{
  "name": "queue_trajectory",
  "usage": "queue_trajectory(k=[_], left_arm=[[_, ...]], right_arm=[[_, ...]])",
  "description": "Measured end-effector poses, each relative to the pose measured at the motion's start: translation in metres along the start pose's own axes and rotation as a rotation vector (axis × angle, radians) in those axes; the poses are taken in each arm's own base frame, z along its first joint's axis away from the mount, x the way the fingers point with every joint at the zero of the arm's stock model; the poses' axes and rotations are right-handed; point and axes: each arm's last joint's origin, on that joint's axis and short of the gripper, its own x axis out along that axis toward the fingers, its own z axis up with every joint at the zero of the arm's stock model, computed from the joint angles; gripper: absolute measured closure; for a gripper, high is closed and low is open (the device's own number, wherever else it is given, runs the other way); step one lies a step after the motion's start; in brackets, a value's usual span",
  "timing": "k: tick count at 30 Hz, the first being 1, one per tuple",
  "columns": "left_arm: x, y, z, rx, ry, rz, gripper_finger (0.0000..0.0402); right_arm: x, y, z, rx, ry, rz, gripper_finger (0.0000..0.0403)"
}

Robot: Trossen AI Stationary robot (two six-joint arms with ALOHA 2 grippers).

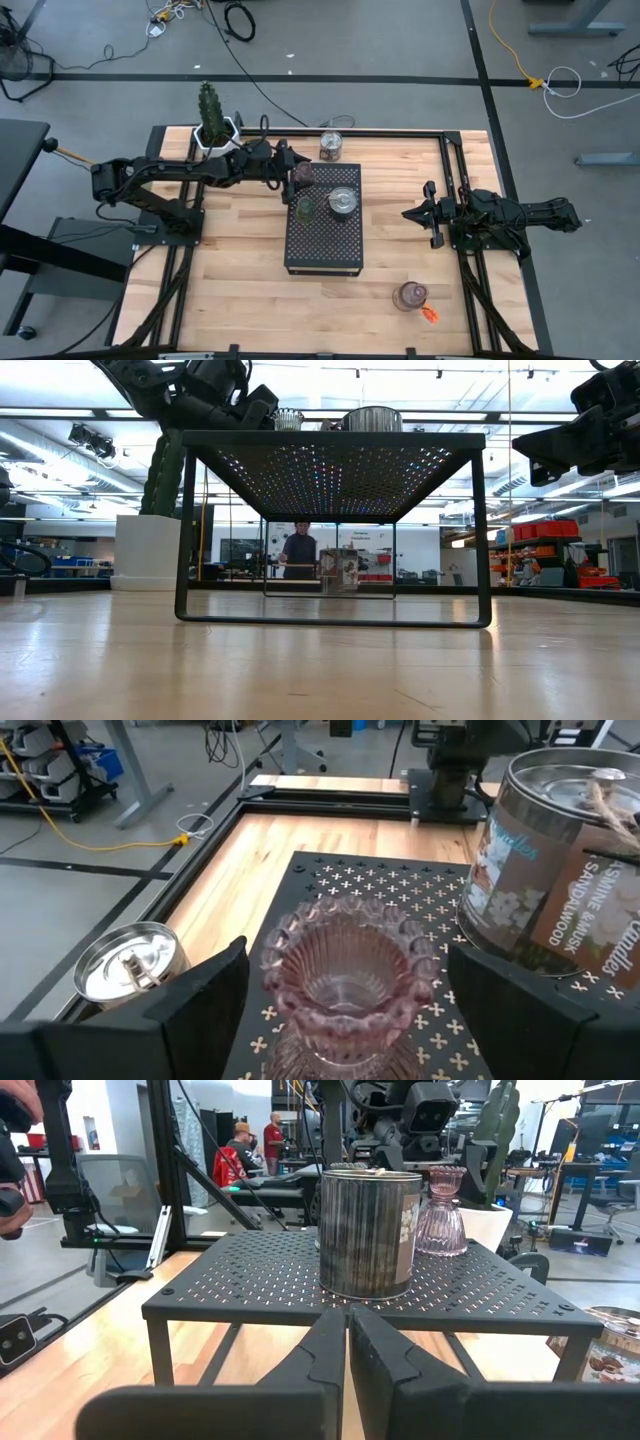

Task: Pick & Place candle stick holders
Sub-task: Put the pink candle vase on the shelf

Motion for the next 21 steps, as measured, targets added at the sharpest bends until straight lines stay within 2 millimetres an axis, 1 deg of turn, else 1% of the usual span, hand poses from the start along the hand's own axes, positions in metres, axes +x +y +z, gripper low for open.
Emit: queue_trajectory(k=[14, 21], left_arm=[[0.0, 0.0, 0.003, -0.024, -0.026, 0.005, 0.006], [0.0, 0.001, 0.01, -0.044, -0.07, -0.002, 0.006]], right_arm=[[0.0, 0.0, 0.0, 0.0, 0.0, 0.0, 0.038], [0.0, 0.0, 0.0, 0.0, 0.0, 0.0, 0.038]])
